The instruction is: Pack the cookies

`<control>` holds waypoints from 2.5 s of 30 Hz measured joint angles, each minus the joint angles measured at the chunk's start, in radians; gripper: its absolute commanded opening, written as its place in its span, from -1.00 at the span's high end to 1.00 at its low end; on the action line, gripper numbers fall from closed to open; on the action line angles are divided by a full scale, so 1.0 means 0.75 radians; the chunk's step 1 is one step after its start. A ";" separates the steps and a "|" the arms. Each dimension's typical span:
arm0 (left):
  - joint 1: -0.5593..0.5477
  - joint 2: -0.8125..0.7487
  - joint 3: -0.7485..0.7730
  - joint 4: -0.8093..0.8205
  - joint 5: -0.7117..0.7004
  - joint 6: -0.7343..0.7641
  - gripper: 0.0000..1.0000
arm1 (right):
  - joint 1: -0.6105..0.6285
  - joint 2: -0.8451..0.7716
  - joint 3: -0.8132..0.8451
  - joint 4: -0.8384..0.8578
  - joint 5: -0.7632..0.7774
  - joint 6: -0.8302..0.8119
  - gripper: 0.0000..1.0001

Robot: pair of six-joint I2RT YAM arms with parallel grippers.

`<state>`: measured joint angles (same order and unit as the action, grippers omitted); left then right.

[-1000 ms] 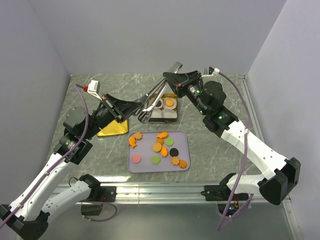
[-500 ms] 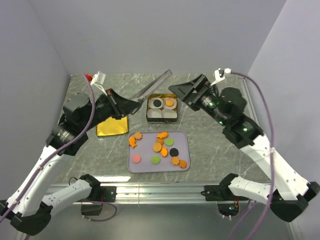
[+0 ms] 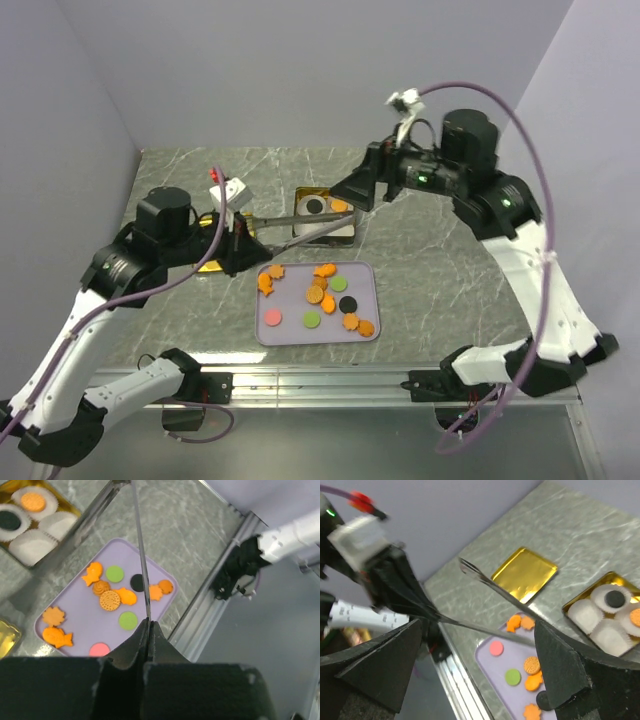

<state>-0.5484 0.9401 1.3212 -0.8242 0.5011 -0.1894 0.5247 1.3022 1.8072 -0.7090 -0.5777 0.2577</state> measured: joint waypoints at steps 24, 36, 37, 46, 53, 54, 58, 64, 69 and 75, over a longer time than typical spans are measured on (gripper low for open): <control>-0.001 -0.217 0.106 -0.254 0.287 0.303 0.99 | 0.096 0.182 -0.178 -0.084 -0.657 -0.034 -1.00; -0.001 -0.275 0.099 -0.275 0.278 0.310 0.99 | 0.288 0.352 -0.131 -0.187 -0.471 -0.057 -1.00; 0.000 -0.278 0.095 -0.276 0.278 0.310 0.99 | 0.290 0.350 -0.131 -0.183 -0.472 -0.054 -1.00; 0.000 -0.287 0.053 -0.292 0.272 0.320 0.99 | 0.292 0.239 -0.133 -0.032 -0.481 0.062 -1.00; -0.001 -0.242 0.069 -0.294 0.275 0.323 0.99 | 0.292 0.195 -0.110 -0.063 -0.481 0.036 -1.00; 0.000 -0.227 0.080 -0.294 0.275 0.329 0.99 | 0.292 0.197 -0.106 -0.087 -0.453 0.024 -1.00; 0.000 -0.200 0.108 -0.288 0.279 0.339 0.99 | 0.292 0.225 -0.089 -0.135 -0.301 0.014 -0.99; 0.000 -0.200 0.112 -0.284 0.283 0.338 0.99 | 0.289 0.291 -0.076 -0.127 -0.235 0.019 -1.00; 0.000 -0.186 0.145 -0.284 0.282 0.335 0.99 | 0.286 0.301 -0.078 -0.114 -0.312 0.019 -1.00; 0.000 -0.181 0.160 -0.285 0.278 0.325 0.99 | 0.267 0.250 -0.163 0.032 -0.499 0.083 -1.00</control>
<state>-0.5484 0.8043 1.4410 -1.0378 0.7097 0.0544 0.7250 1.4899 1.6852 -0.6849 -0.9524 0.3202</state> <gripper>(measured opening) 0.013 0.997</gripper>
